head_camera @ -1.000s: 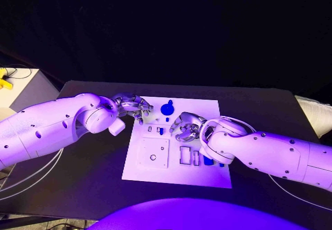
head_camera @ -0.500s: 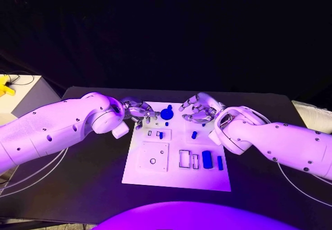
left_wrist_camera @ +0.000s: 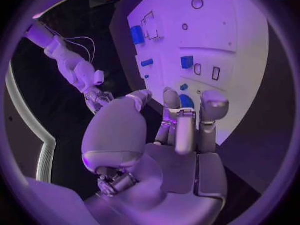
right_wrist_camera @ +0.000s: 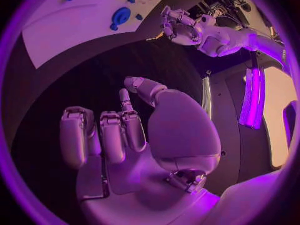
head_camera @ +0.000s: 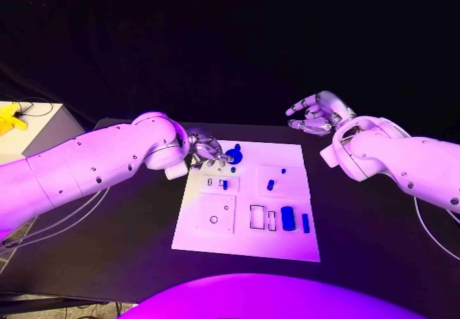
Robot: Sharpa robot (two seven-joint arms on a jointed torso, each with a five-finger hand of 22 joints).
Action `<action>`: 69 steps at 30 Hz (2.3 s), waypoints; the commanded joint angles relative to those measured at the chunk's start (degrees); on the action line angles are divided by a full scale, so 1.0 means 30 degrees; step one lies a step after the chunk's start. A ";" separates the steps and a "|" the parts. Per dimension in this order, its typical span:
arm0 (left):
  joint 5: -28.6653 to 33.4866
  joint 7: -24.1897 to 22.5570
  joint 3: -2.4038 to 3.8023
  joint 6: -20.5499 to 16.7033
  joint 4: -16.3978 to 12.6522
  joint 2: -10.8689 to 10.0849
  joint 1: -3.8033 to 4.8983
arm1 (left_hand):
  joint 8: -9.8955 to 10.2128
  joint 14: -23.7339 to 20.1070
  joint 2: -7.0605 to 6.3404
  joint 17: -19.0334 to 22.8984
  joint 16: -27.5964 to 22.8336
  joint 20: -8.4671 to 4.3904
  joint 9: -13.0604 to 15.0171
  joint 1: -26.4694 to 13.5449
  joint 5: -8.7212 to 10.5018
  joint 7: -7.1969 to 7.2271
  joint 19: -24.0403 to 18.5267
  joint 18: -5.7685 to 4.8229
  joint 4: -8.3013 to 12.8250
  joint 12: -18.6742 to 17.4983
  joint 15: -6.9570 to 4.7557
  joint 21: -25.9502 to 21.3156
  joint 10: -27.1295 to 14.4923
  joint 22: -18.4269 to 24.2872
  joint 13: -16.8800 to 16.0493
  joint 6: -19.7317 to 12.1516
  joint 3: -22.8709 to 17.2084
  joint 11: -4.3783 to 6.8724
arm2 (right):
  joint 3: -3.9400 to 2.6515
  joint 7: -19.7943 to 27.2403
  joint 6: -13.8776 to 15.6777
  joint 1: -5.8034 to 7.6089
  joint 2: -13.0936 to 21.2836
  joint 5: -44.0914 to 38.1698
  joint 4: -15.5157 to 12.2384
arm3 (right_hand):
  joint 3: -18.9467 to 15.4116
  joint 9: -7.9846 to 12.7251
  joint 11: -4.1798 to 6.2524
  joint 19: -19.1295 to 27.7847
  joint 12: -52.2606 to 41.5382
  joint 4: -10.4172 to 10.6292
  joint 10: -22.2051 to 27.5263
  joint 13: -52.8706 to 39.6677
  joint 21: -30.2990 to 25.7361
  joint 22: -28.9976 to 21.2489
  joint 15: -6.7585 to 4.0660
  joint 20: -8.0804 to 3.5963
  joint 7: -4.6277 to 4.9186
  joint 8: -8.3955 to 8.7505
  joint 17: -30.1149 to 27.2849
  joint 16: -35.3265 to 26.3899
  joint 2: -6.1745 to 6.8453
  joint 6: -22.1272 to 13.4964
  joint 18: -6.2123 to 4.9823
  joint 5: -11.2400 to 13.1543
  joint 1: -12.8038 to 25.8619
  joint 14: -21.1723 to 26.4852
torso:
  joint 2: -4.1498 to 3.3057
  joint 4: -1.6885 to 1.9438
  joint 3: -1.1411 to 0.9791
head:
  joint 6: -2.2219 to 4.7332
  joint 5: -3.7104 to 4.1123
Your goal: Assemble the parts on the task board
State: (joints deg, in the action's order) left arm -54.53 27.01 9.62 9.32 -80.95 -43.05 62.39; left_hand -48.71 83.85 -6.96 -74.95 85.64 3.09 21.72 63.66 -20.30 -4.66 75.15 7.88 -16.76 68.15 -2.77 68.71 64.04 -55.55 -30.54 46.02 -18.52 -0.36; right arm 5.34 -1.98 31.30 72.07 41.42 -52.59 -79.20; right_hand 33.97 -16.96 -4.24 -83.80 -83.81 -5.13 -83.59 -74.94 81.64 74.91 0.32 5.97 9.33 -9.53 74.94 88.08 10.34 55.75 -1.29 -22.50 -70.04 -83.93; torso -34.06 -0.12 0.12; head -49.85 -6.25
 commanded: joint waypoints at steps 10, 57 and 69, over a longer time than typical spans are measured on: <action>-0.1911 0.1075 -0.1443 0.3834 0.1594 0.1473 0.1464 | -0.0021 0.0795 0.0356 -0.1294 -0.0054 -0.0029 0.0916 -0.1343 0.1223 -0.0183 -0.0295 -0.0324 -0.0033 0.0100 0.0048 0.0130 -0.0608 -0.0056 -0.0168 -0.0964 0.0667 -0.0211 | 0.0010 0.1373 0.0816 0.0176 0.0854 0.2002 0.0797 | -0.0415 0.0043 -0.0065 -0.0856 0.0392 0.0155 0.0497 -0.2086 -0.0742 0.3506 -0.0118 -0.0098 0.0058 -0.0065 0.3526 -0.0164 0.0219 -0.0581 -0.0353 -0.0116 0.0102 -0.1591 | 0.0083 0.0054 -0.0162 | -0.0050 -0.0032; -0.1087 0.1322 -0.2989 0.6047 0.4000 0.3525 0.2009 | 0.0137 0.0566 0.0731 -0.0883 -0.0306 0.0121 0.1192 -0.0622 0.1027 -0.0236 -0.0837 -0.0167 0.0074 -0.0397 0.0139 -0.0423 -0.1377 0.0680 0.0563 -0.0879 0.0410 -0.0279 | 0.0062 0.0237 0.0885 0.0165 0.1196 0.1866 0.0854 | -0.0443 0.0114 -0.0135 -0.0703 0.0863 0.0121 0.0987 -0.1601 -0.1314 0.3236 -0.0073 -0.0070 0.0145 -0.0024 0.3309 -0.0312 0.0350 -0.0956 -0.0455 -0.0507 -0.0137 -0.1529 | -0.0062 0.0264 -0.0038 | -0.0050 0.0204; -0.0963 0.1327 -0.3094 0.6053 0.4091 0.3604 0.1935 | 0.0134 0.0580 0.0746 -0.0923 -0.0289 0.0124 0.1208 -0.0574 0.1024 -0.0232 -0.0825 -0.0173 0.0067 -0.0385 0.0135 -0.0402 -0.1365 0.0647 0.0523 -0.0862 0.0388 -0.0277 | 0.0071 0.0199 0.0822 0.0150 0.1217 0.1866 0.0805 | -0.0437 0.0115 -0.0137 -0.0702 0.0855 0.0123 0.0977 -0.1614 -0.1325 0.3230 -0.0072 -0.0069 0.0147 -0.0026 0.3296 -0.0320 0.0343 -0.0962 -0.0457 -0.0524 -0.0147 -0.1525 | -0.0059 0.0333 -0.0015 | -0.0050 0.0320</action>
State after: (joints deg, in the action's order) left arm -58.11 30.94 0.34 26.56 -68.65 -32.41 68.22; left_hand -48.59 83.83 -4.59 -74.92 84.49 3.28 25.27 61.29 -17.02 -5.49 72.68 7.03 -16.52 66.89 -2.75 67.30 60.00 -53.56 -28.94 43.09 -17.09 -1.24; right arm 5.56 -1.48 33.98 72.55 45.05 -46.90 -76.68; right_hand 32.96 -16.71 -4.68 -83.80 -81.51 -4.74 -80.93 -74.94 77.53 74.91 0.31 5.96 9.78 -9.52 74.91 87.32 11.03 53.45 -2.16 -23.75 -70.29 -83.92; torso -34.25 0.79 0.07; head -50.01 -5.37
